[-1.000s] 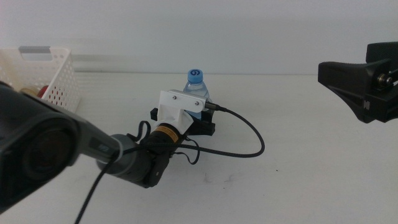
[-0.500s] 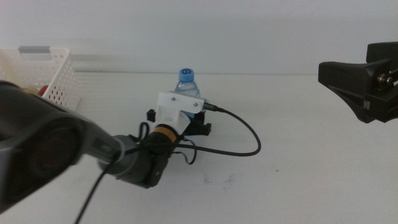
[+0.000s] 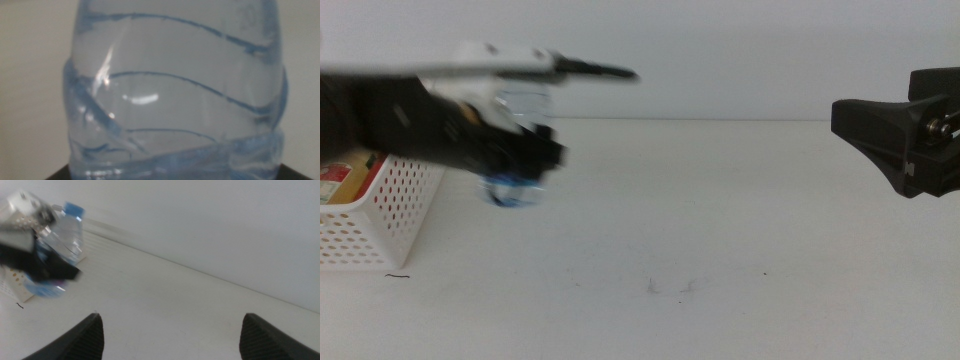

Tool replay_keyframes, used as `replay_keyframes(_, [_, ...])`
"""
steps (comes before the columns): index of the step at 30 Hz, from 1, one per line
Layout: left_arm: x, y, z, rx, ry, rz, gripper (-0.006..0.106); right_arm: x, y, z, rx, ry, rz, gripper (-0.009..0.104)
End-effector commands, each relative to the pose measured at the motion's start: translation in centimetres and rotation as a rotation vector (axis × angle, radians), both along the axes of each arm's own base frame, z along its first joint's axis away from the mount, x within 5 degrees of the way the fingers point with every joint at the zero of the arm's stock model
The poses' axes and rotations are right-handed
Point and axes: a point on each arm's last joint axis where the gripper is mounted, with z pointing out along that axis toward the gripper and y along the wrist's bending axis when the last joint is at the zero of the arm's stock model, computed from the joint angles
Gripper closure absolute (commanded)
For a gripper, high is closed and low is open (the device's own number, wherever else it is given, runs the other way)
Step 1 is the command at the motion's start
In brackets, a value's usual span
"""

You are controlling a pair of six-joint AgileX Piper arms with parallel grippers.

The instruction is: Use arms to grab the bottles and put them into the dustbin to the left of the table.

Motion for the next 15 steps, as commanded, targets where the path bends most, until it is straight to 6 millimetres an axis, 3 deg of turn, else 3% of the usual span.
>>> replay_keyframes(1, [0.5, 3.3, 3.3, 0.090, 0.094, 0.010, 0.102, -0.1, 0.0, 0.1, 0.000, -0.010, 0.003, 0.013])
replay_keyframes(5, [2.4, 9.0, 7.9, 0.168, 0.147, 0.061, 0.102, -0.1, 0.0, 0.1, 0.000, -0.010, 0.003, 0.013])
replay_keyframes(8, [4.1, 13.1, 9.5, 0.207, 0.138, 0.115, 0.102, -0.1, 0.0, 0.1, 0.000, -0.010, 0.003, 0.013])
replay_keyframes(11, [5.8, 17.0, 9.2, 0.212, 0.158, 0.205, 0.102, -0.1, 0.0, 0.1, 0.000, -0.010, 0.003, 0.013])
replay_keyframes(15, [7.9, 19.3, 6.4, 0.187, 0.214, 0.250, 0.102, -0.1, 0.0, 0.1, 0.000, -0.010, 0.003, 0.013])
